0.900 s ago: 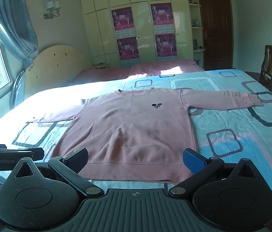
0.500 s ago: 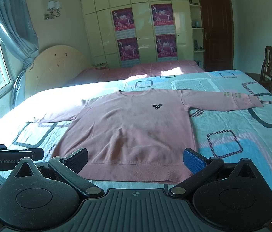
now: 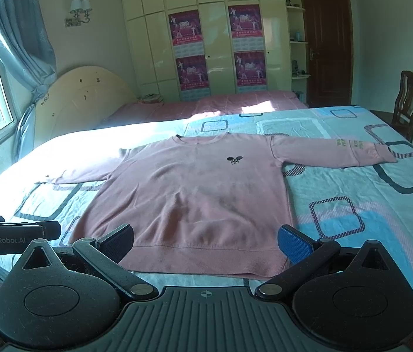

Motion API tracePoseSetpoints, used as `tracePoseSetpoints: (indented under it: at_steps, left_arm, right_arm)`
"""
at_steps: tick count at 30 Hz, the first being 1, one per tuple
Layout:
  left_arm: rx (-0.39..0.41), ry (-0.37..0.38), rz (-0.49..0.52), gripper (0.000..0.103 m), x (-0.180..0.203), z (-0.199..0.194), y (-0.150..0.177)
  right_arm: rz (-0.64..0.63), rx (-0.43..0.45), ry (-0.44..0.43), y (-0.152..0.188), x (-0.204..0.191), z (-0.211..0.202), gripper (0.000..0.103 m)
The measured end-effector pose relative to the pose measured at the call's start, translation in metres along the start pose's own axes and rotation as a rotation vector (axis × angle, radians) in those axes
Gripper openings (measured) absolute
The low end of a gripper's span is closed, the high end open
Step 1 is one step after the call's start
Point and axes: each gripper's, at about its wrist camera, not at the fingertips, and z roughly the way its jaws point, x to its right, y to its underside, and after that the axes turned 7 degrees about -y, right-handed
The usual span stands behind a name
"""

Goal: Fold small clothes

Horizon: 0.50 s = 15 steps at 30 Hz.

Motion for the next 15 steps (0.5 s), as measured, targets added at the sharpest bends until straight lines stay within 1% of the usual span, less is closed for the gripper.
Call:
tracePoseSetpoints:
  at_steps: [12,15]
  left_arm:
    - [-0.012,0.006,-0.005,0.103,0.0008,0.0013,-0.0009]
    - [-0.011,0.007,-0.007,0.103,0.0019,0.0032,-0.0022]
  right_arm:
    - [0.019,-0.010,-0.004,-0.0028,0.0016,0.0004,0.103]
    - [0.035,-0.029,-0.012,-0.0042,0.0008,0.0022,0.103]
